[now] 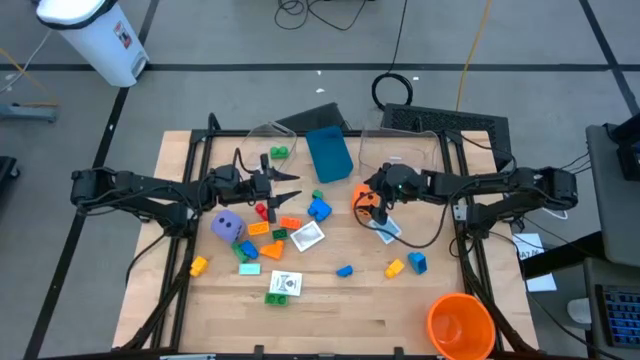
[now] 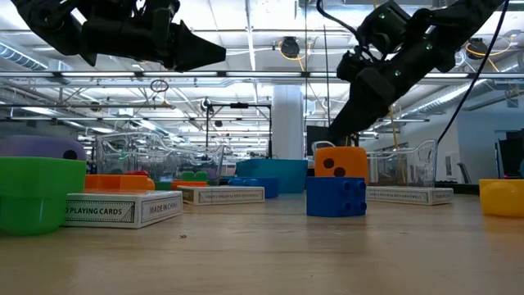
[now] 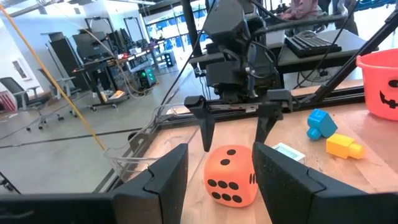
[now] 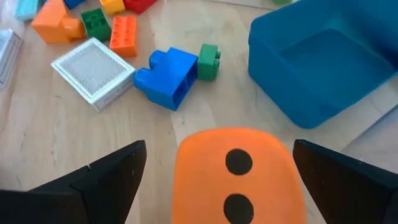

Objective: Pick & Place Toys
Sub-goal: Put the orange dice into the blue bin

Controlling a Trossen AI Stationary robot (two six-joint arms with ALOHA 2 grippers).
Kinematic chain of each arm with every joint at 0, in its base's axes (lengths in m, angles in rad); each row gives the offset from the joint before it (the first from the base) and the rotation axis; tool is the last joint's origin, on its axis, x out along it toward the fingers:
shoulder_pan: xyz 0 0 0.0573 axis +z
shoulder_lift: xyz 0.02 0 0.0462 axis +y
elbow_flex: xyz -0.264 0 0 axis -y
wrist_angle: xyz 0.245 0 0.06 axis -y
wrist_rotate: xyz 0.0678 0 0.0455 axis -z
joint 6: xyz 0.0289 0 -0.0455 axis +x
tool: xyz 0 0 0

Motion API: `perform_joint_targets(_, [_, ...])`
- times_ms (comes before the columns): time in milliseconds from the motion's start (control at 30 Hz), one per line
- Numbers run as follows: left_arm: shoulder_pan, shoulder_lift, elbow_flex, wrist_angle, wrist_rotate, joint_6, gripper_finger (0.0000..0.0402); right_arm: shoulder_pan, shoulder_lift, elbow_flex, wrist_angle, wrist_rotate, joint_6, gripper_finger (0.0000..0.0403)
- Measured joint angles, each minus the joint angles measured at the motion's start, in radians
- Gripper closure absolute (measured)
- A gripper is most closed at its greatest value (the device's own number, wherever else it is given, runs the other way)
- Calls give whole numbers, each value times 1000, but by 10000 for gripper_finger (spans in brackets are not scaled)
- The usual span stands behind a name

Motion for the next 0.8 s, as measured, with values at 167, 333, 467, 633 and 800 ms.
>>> perform_joint_targets(167, [0,0,0,-4,0,0,218,0,0,0,0,3,-10,3])
perform_joint_targets(333, [0,0,0,-5,0,0,218,0,0,-8,-3,4,-15,3])
perform_joint_targets(467, [0,0,0,-5,0,-1,218,0,0,-34,-4,38,-4,3])
perform_joint_targets(633, [0,0,0,-5,0,-1,218,0,0,-68,16,53,1,3])
perform_joint_targets(800, [0,0,0,-5,0,-1,218,0,0,-102,72,53,20,4])
